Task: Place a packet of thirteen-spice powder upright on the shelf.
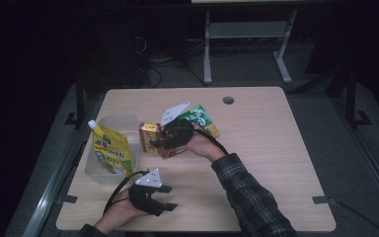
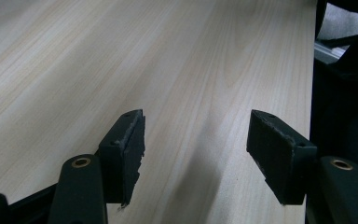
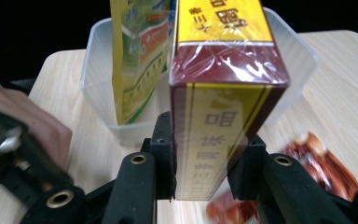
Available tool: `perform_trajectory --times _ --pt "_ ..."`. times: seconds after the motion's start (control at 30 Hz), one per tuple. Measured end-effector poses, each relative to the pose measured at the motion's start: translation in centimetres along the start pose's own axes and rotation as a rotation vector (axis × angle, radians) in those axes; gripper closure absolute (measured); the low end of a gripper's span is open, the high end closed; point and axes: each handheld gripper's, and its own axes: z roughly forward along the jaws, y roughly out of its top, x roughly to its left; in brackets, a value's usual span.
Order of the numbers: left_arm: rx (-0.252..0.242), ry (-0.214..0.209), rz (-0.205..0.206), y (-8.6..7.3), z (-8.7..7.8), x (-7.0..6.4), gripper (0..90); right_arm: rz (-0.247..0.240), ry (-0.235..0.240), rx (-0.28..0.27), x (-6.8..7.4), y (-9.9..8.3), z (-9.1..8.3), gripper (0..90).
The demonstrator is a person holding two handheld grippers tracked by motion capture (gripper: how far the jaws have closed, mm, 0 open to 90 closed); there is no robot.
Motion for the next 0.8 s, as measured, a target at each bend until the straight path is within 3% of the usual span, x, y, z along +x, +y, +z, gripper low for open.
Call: perform_trajectory --times 0.17,0.27,0.8 --pt "-0.019 -0.003 -0.011 0.0 0.1 -0.3 36.4 -0.042 0.006 0.039 -0.4 1.3 2.1 67.1" --pt "-0.009 -0.004 0.011 0.1 0.0 -0.2 36.4 -0.047 0.009 0.04 -0.8 1.8 3.0 67.1" --pt "-0.015 -0.005 0.019 0.2 -0.1 -0.3 36.4 -0.08 0.026 0.05 -1.0 2.9 4.8 67.0"
